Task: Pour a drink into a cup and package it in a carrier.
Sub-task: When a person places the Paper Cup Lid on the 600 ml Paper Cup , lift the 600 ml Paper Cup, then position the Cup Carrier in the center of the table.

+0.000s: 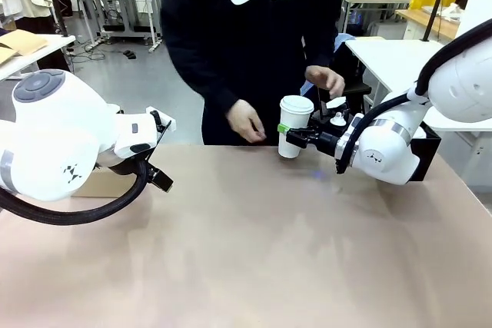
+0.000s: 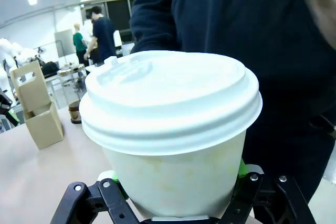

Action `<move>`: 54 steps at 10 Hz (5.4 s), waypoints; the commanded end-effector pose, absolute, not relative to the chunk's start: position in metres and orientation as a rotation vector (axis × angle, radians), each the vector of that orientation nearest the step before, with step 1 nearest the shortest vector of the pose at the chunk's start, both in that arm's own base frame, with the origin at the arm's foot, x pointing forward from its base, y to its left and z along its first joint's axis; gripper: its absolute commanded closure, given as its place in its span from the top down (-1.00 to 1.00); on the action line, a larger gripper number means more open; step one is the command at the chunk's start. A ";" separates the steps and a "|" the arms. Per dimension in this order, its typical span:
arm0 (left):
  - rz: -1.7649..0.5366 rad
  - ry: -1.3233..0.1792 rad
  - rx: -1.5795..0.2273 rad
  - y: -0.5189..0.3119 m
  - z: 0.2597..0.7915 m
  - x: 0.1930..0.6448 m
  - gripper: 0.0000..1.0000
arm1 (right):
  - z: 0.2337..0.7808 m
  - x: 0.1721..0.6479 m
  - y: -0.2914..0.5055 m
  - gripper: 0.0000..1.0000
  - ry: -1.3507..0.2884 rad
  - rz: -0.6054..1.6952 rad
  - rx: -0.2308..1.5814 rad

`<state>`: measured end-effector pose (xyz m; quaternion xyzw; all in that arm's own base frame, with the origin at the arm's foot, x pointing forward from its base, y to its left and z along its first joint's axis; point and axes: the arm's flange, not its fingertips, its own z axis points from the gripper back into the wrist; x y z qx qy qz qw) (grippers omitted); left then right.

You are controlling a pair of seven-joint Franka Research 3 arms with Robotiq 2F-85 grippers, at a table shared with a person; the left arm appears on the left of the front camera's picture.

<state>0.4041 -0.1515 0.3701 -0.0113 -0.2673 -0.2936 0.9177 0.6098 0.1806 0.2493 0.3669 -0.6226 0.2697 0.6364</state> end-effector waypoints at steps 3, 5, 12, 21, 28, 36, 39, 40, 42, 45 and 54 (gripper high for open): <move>-0.605 -0.551 -0.024 -0.152 0.370 0.404 1.00 | 0.255 0.611 0.184 0.60 -1.431 0.618 0.834; -0.605 -0.551 -0.024 -0.152 0.370 0.404 1.00 | 0.255 0.611 0.184 0.60 -1.431 0.618 0.834; -0.605 -0.551 -0.024 -0.152 0.370 0.404 1.00 | 0.255 0.611 0.184 0.60 -1.431 0.618 0.834; -0.605 -0.551 -0.024 -0.152 0.370 0.404 1.00 | 0.532 0.478 0.158 0.60 -1.422 0.761 0.812; -0.605 -0.551 -0.024 -0.152 0.370 0.404 1.00 | 0.597 0.415 0.141 0.60 -1.481 0.756 0.806; -0.575 -0.526 -0.032 -0.151 0.403 0.396 1.00 | 0.597 0.415 0.141 0.60 -1.481 0.756 0.806; -0.421 -0.414 -0.049 -0.145 0.507 0.380 1.00 | 0.597 0.415 0.141 0.60 -1.481 0.756 0.806; -0.367 -0.395 -0.065 -0.140 0.537 0.382 1.00 | 0.597 0.415 0.141 0.60 -1.481 0.756 0.806; -0.246 -0.401 -0.071 -0.108 0.592 0.396 1.00 | 0.597 0.415 0.141 0.60 -1.481 0.756 0.806; -0.049 -0.393 -0.085 -0.054 0.602 0.426 1.00 | 0.597 0.415 0.141 0.60 -1.481 0.756 0.806; 0.004 -0.314 -0.037 -0.023 0.506 0.501 1.00 | 0.597 0.415 0.141 0.60 -1.481 0.756 0.806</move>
